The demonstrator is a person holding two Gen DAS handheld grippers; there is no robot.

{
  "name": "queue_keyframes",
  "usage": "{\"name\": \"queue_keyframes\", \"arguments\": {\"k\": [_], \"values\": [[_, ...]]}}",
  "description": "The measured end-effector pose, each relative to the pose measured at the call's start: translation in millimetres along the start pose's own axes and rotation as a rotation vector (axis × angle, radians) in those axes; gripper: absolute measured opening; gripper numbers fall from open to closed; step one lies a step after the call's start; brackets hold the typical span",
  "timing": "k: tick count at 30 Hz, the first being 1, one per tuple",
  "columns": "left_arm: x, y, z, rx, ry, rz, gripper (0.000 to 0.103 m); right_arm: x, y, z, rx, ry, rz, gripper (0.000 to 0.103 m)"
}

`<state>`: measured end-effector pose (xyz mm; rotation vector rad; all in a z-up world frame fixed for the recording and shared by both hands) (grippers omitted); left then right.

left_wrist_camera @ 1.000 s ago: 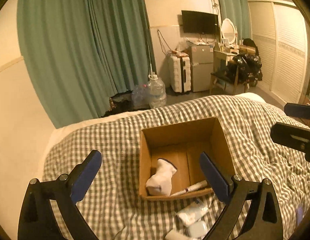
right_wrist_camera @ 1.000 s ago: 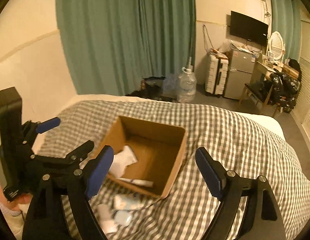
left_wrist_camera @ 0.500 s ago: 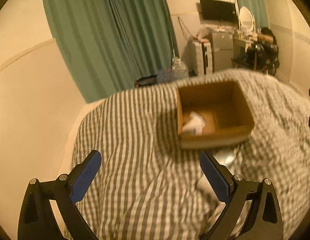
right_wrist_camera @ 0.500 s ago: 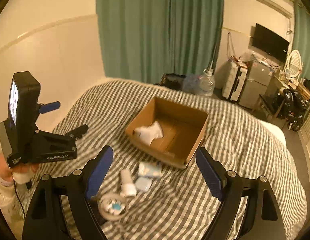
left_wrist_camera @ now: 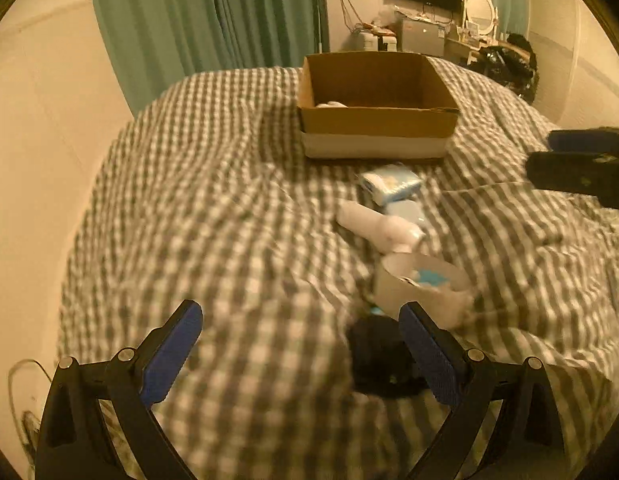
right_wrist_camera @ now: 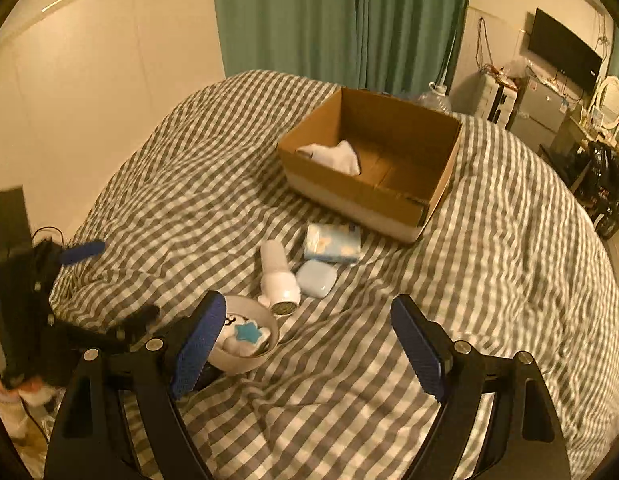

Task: Organize objects
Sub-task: 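Withdraw both tools from the box back toward the remaining items, then grasp the round ring holding the cat plush with the right tool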

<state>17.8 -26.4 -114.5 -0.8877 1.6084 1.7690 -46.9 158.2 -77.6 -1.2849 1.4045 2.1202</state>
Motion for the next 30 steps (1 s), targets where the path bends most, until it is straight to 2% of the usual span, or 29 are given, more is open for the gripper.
{"name": "queue_keyframes", "arguments": {"k": [5,8,12,14,15,17,20,26,30], "values": [[-6,-2,19,-0.006,-0.049,-0.009,0.101,14,-4,-4,0.002,-0.012,0.001,0.085],[-2,-14,41,0.048,-0.074,-0.027,0.101,37,-12,-4,0.045,0.007,-0.027,0.085],[20,-32,65,0.164,-0.035,-0.073,0.101,59,-23,-3,0.081,0.022,-0.066,0.085],[28,-36,68,0.181,-0.047,-0.092,0.101,63,-25,-3,0.081,0.027,-0.07,0.085],[34,-38,69,0.179,-0.059,-0.111,0.099,63,-26,-4,0.081,0.029,-0.07,0.085],[43,-43,66,0.164,-0.078,-0.152,0.077,64,-27,-3,0.084,0.03,-0.067,0.085],[42,-41,60,0.126,-0.117,-0.166,0.077,63,-26,-2,0.087,0.028,-0.06,0.085],[15,-26,47,0.094,-0.144,-0.102,0.077,58,-24,-2,0.091,0.035,-0.047,0.085],[-1,-18,37,0.056,-0.185,-0.087,0.077,47,-18,-1,0.09,0.075,0.012,0.085]]}}
Point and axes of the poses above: each gripper's, at about its wrist camera, not at the fingertips, and x roughly the way its jaws point, z to its right, y to its top, the point moved 4 cm from there along x, roughly the way its jaws point, and after that the axes turned 13 degrees about -x, right-handed, at the moved point
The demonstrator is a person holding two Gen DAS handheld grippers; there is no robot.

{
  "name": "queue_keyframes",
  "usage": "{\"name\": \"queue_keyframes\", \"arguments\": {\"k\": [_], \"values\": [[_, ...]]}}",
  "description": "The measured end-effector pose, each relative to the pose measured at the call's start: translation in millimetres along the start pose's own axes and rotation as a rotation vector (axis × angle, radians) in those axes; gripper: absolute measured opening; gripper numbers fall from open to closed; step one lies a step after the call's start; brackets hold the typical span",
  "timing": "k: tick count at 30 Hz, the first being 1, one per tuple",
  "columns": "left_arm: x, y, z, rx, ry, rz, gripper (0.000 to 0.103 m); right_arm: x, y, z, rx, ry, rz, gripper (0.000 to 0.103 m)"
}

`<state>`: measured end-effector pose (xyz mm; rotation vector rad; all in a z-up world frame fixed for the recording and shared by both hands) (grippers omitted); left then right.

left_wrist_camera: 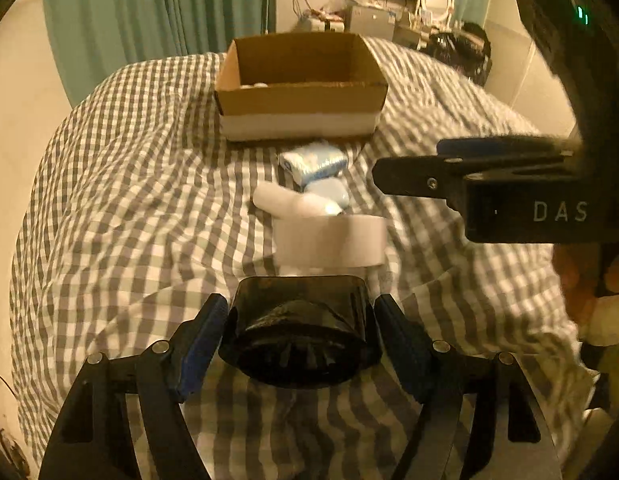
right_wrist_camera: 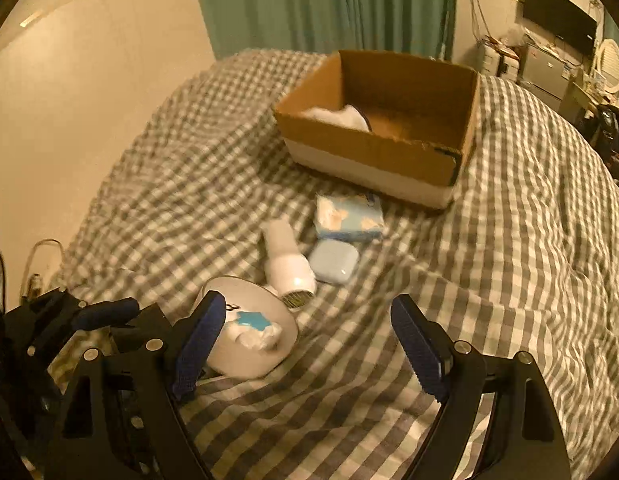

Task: Organize objects
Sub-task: 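Grasp the round ring holding the cat plush with the right tool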

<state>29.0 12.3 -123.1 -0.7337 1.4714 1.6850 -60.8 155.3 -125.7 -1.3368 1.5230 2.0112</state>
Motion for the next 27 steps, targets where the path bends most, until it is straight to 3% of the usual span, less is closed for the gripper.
{"name": "queue_keyframes", "arguments": {"k": [2,3,4,5,7,10,15,18,20,27], "values": [[-6,3,0,-0.001,-0.014,0.009,0.076,-4,2,2,0.011,0.023,0.014,0.085],[-11,3,0,-0.001,-0.021,0.016,0.069,-5,3,3,0.019,0.032,0.016,0.085],[-14,3,-2,-0.001,-0.017,0.019,0.028,-6,3,3,0.024,0.035,0.016,0.085],[-17,3,-5,-0.011,-0.017,0.011,0.02,-7,3,4,0.027,0.036,0.016,0.085],[-22,4,-13,-0.032,-0.047,0.009,0.02,-6,2,4,0.027,0.032,0.01,0.085],[-12,4,-29,-0.052,-0.009,-0.013,0.02,-2,0,3,0.032,0.04,0.0,0.085],[-4,-4,-33,-0.064,-0.023,-0.029,0.021,9,-5,-6,0.012,0.059,-0.033,0.085],[-5,-3,-32,-0.054,0.001,-0.024,0.036,18,-9,-13,0.005,0.088,-0.061,0.085],[-6,-3,-37,-0.059,0.025,-0.017,0.055,25,-12,-21,-0.001,0.128,-0.082,0.085],[-7,-2,-47,-0.086,0.037,-0.025,0.063,50,-23,-38,0.028,0.253,-0.13,0.085]]}}
Point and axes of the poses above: each gripper's, at about its wrist camera, not at the fingertips, and x roughly the way its jaws point, z to its right, y to its top, the point moved 4 cm from there along x, roughly the way its jaws point, and after that the axes turned 13 degrees about -x, right-handed, at the moved point
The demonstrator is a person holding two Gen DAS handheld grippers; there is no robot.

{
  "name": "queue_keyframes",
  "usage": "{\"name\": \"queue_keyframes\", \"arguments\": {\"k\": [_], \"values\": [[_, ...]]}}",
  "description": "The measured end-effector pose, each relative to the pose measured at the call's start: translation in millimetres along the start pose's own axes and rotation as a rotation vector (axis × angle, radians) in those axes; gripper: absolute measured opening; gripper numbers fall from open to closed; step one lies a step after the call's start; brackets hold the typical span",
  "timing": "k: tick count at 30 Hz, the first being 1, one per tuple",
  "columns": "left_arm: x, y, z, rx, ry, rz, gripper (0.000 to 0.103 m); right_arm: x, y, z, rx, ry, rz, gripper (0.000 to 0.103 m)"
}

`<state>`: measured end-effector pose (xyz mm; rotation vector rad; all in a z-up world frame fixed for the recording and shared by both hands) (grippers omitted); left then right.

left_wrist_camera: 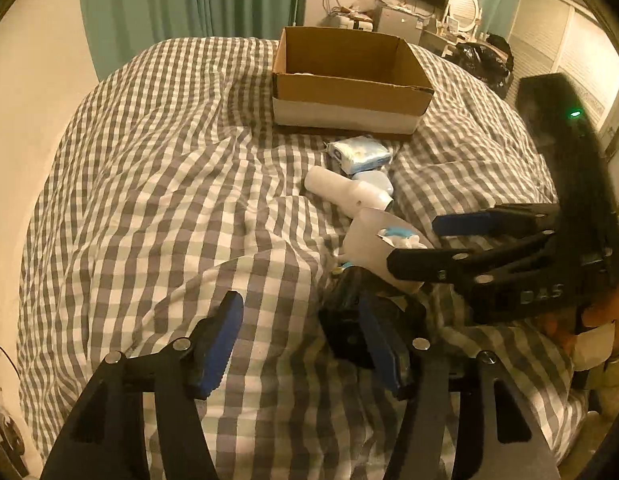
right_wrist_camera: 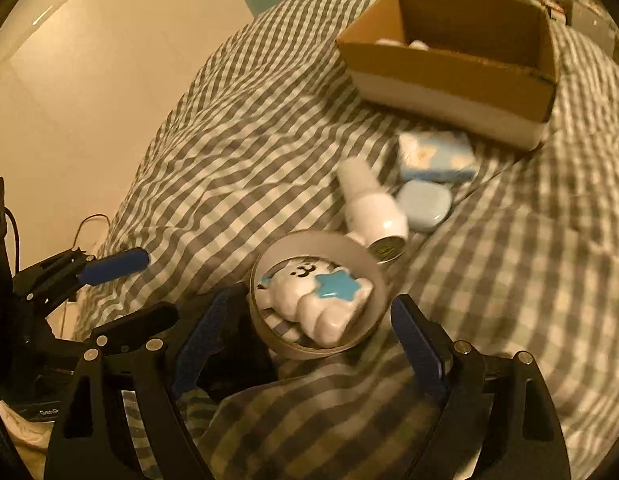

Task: Organize objects
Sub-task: 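Grasp the round ring holding the cat plush with the right tool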

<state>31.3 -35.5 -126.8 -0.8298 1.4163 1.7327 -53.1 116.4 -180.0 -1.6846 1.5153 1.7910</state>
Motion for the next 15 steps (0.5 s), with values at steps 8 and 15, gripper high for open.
{"name": "queue_keyframes", "arguments": {"k": [8,15], "values": [[-2,-3,7,0.028,0.009,-0.004,0.064,35,-1,4,0.024,0.031,-0.093,0.088],[-8,-6,21,0.067,-0.013,0.002,0.069,25,0,7,0.05,0.053,-0.057,0.083]]}}
Point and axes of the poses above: each gripper's, at about its wrist camera, not at the fingertips, and x roughly the way its jaws point, z to its right, y to its top, the point moved 4 cm from there along x, roughly the way its jaws point, and after that the axes turned 13 degrees about -x, right-handed, at the moved point
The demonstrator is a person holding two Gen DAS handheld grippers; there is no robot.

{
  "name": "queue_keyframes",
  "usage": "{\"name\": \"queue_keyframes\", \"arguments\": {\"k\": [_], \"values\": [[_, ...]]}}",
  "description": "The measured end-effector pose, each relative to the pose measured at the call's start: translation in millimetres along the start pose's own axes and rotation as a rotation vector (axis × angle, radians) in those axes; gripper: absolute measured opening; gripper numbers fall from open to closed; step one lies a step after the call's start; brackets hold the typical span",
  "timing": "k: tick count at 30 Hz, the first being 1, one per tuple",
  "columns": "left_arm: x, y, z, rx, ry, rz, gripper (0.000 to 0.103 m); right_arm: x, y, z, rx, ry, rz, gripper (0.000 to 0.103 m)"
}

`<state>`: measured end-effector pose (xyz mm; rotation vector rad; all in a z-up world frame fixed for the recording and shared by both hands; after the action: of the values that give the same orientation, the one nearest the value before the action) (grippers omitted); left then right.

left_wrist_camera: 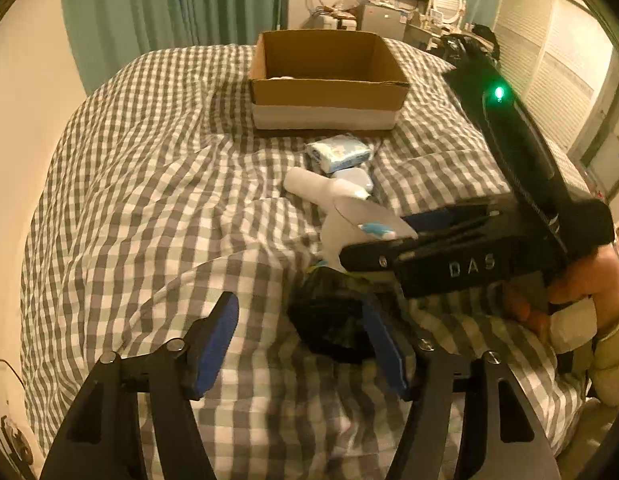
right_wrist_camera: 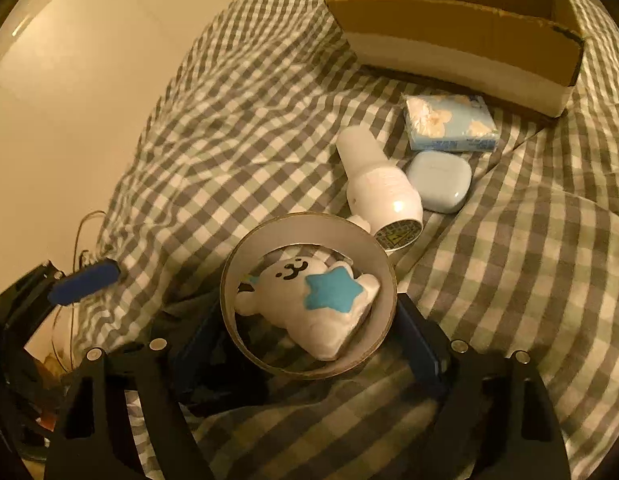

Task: Organize objects
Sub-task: 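Grasp the round ring holding the cat plush with the right tool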

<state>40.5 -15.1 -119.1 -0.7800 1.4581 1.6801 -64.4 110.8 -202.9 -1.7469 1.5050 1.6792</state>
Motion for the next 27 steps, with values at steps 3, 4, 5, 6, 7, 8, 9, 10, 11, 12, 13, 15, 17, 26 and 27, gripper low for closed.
{"name": "queue_keyframes", "arguments": {"k": [3,4,5,6,7,8,9,10,11,12,13,15,17,26,27], "values": [[1,-2,11,0.03,-0.012,-0.003,0.069,-20,4,1,-0.011,-0.025,0.039,0.083],[2,-3,16,0.045,-0.01,-0.007,0.069,-25,6,2,-0.02,-0.04,0.047,0.083],[4,-4,19,0.057,-0.008,-0.009,0.071,-31,7,3,-0.03,-0.06,0.054,0.083],[7,-5,23,0.069,-0.01,-0.013,0.071,-40,8,4,-0.048,-0.104,0.065,0.083],[10,-5,26,0.078,-0.015,-0.02,0.073,-46,9,6,-0.065,-0.144,0.068,0.083],[13,-6,30,0.084,-0.019,-0.029,0.073,-50,10,7,-0.082,-0.182,0.069,0.083],[18,-6,33,0.092,-0.022,-0.038,0.073,-58,10,10,-0.102,-0.231,0.072,0.083],[23,-7,36,0.103,-0.024,-0.045,0.073,-63,9,11,-0.11,-0.255,0.074,0.083],[27,-8,38,0.111,-0.023,-0.053,0.073,-67,9,11,-0.113,-0.263,0.075,0.083],[32,-9,40,0.12,-0.014,-0.061,0.073,-70,8,13,-0.112,-0.266,0.077,0.083],[36,-10,42,0.13,-0.003,-0.062,0.074,-72,8,15,-0.109,-0.268,0.079,0.083],[45,-10,44,0.145,0.006,-0.071,0.075,-75,7,18,-0.108,-0.28,0.082,0.083],[51,-10,42,0.141,-0.003,-0.077,0.077,-79,6,20,-0.107,-0.284,0.081,0.083],[76,-11,28,0.066,-0.055,-0.167,0.076,-72,6,19,-0.106,-0.282,0.072,0.083],[74,-11,29,0.071,-0.061,-0.159,0.076,-73,6,18,-0.107,-0.283,0.074,0.083]]}}
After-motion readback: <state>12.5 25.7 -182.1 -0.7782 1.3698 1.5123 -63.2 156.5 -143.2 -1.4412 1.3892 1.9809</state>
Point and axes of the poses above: each gripper's, at about its wrist camera, not at the fingertips, and x roughly the way its jaws point, z to its right, y to its top, the point moved 4 cm from there along x, roughly the way its jaws point, and after that the axes turned 13 degrees about -x, right-handed, at the moved point
